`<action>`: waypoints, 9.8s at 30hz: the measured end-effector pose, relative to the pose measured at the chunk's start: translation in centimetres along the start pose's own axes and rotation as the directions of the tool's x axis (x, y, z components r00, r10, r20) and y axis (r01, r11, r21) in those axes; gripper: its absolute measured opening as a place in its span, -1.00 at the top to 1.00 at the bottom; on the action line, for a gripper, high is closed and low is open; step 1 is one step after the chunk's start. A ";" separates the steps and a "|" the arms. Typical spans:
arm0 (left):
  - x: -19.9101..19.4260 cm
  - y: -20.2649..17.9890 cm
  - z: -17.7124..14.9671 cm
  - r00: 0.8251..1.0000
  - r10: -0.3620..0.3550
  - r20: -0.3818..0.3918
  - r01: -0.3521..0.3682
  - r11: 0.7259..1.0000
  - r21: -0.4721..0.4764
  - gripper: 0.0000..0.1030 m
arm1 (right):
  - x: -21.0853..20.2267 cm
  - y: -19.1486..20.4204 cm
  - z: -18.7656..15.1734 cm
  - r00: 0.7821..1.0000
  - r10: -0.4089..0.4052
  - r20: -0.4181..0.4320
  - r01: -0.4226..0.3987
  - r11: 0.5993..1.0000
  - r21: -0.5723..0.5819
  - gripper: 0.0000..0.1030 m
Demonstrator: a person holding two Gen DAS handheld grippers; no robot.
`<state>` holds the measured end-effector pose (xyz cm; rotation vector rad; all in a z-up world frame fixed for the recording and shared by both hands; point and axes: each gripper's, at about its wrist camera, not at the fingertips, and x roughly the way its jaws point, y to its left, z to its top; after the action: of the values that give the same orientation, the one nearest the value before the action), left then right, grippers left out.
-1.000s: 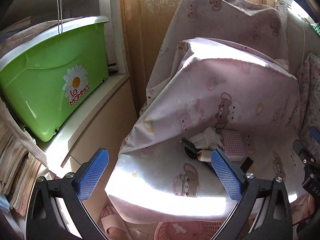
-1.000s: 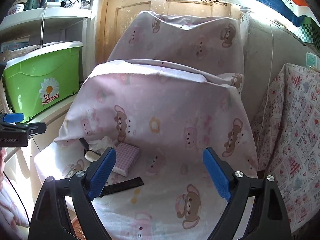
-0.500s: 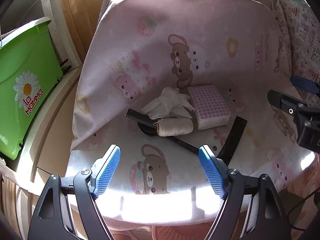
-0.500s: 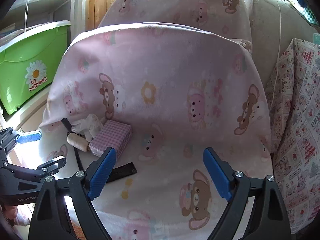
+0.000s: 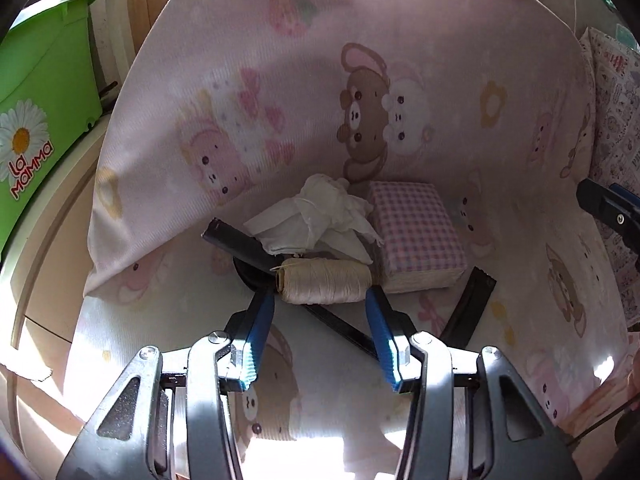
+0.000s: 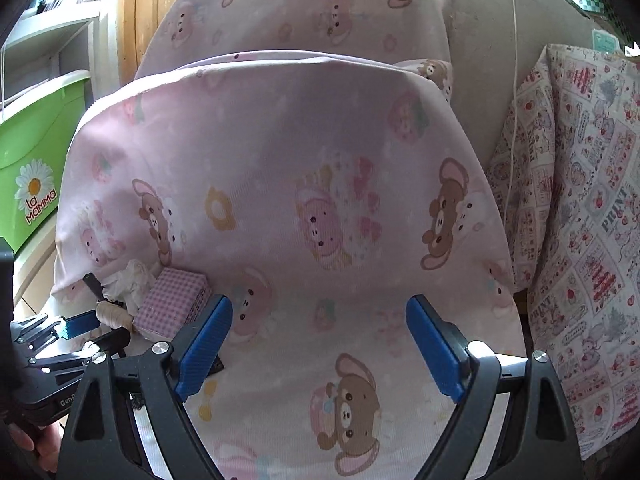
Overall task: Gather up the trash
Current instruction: 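Grasp the beige twine spool with the left tool while the right tool grasps the pink tissue pack, then carry spool and tissue pack over the wastebasket and open both tools, then lift both open tools back toward the cloth, then grasp the black strap with the right tool while the left tool approaches the white tissue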
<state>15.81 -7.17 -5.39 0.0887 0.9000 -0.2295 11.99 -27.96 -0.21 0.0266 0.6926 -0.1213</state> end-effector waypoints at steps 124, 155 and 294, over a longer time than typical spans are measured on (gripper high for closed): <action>-11.1 5.8 -9.8 0.999 -0.024 -0.027 0.017 0.973 -0.231 0.07 | -9.4 10.9 -13.9 0.877 0.425 -0.225 -0.445 0.894 -0.046 -0.05; 5.0 6.0 -18.7 0.831 -0.126 -0.543 -0.072 0.941 -0.329 0.07 | 6.7 12.4 -26.3 0.695 0.160 -0.701 -0.284 0.957 -0.063 -0.05; -9.5 6.2 0.7 0.940 0.240 0.241 -0.223 0.970 -0.094 -0.97 | 1.5 4.9 -6.3 0.971 0.183 -0.153 -0.189 0.982 -0.023 0.65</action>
<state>12.05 0.25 2.38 0.1013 0.6363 0.0100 9.72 -22.86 -6.14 0.0654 0.8394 0.0745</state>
